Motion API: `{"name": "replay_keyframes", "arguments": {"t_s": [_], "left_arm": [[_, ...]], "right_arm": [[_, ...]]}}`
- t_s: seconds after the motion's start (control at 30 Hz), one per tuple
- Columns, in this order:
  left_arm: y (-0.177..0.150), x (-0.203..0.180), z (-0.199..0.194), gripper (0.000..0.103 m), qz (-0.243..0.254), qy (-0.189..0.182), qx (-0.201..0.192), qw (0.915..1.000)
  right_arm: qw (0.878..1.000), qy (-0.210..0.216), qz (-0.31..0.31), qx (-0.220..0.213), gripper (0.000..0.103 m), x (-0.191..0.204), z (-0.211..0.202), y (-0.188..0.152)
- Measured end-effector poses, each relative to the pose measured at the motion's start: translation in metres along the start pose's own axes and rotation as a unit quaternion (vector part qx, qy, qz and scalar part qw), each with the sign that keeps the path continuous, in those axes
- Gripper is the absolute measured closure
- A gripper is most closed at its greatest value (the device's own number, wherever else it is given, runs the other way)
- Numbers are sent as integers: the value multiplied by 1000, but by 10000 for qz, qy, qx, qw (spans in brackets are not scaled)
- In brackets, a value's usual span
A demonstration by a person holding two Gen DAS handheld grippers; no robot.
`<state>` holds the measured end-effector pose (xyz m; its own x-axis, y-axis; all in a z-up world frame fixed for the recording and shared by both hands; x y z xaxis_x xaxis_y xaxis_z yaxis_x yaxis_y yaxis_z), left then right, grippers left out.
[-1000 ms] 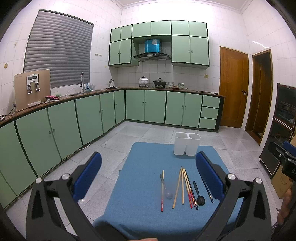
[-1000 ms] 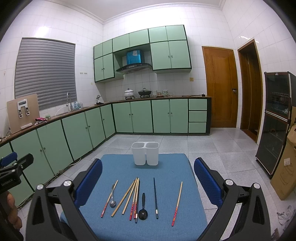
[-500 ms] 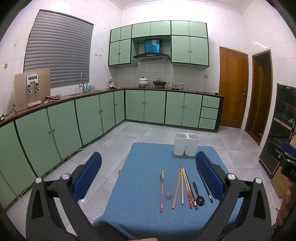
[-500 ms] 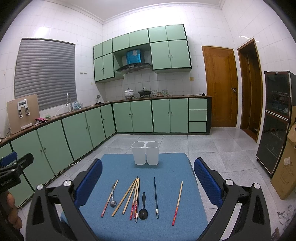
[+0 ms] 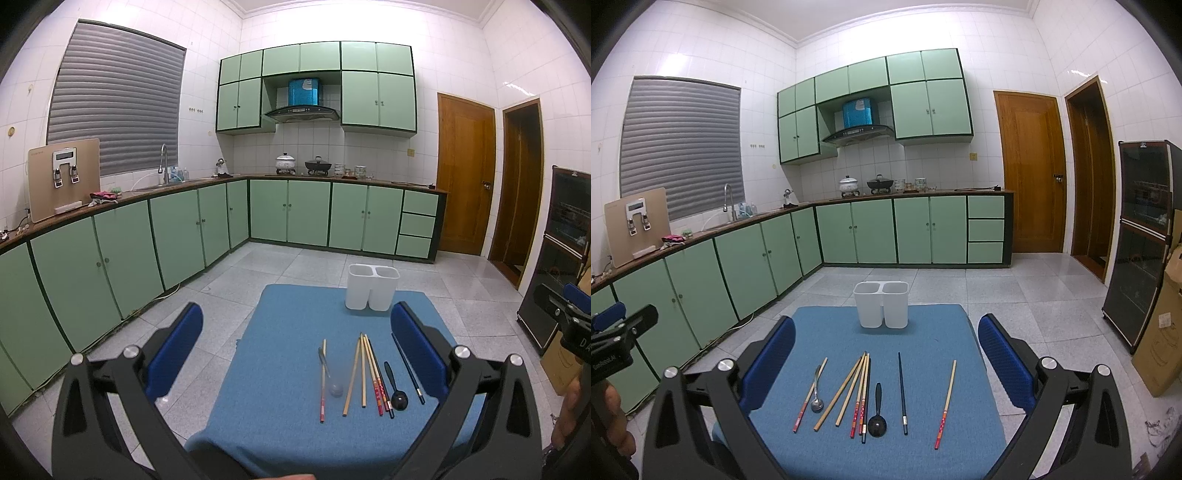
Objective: Organize utensils
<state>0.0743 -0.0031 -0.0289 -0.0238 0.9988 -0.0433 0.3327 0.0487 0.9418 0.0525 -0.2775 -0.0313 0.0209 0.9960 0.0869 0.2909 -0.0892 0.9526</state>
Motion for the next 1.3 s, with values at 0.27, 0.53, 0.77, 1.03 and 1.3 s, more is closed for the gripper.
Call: {"name": "replay_keyframes", "arguments": {"t_s": [0.27, 0.53, 0.77, 1.03, 1.3], "left_arm": [[0, 0, 0, 5, 5, 2, -1, 10000], [0, -2, 0, 5, 3, 3, 5, 10000], [0, -2, 0, 5, -2, -11, 12, 10000], [0, -2, 0, 5, -2, -5, 10, 10000], [-11, -1, 13, 5, -39, -34, 190, 9998]], "right_arm": [[10000, -1, 5, 0, 6, 0, 0, 0], [10000, 5, 16, 5, 6, 0, 0, -1], [10000, 4, 21, 9, 6, 1, 1, -1], [10000, 5, 19, 11, 6, 1, 0, -3], [9999, 67, 61, 76, 6, -4, 3, -8]]}}
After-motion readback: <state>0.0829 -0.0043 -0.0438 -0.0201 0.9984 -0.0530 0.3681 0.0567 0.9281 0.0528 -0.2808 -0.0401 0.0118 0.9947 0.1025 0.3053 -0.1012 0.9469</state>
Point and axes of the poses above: each gripper's, at about its wrist camera, not at the fingertips, and z roughly the way its jaws point, x to its left, y to its top, the point moved 8 cm from there along z, roughly the way its jaws point, and after that the axes turned 2 degrees about -z, right-handed, at the moved point
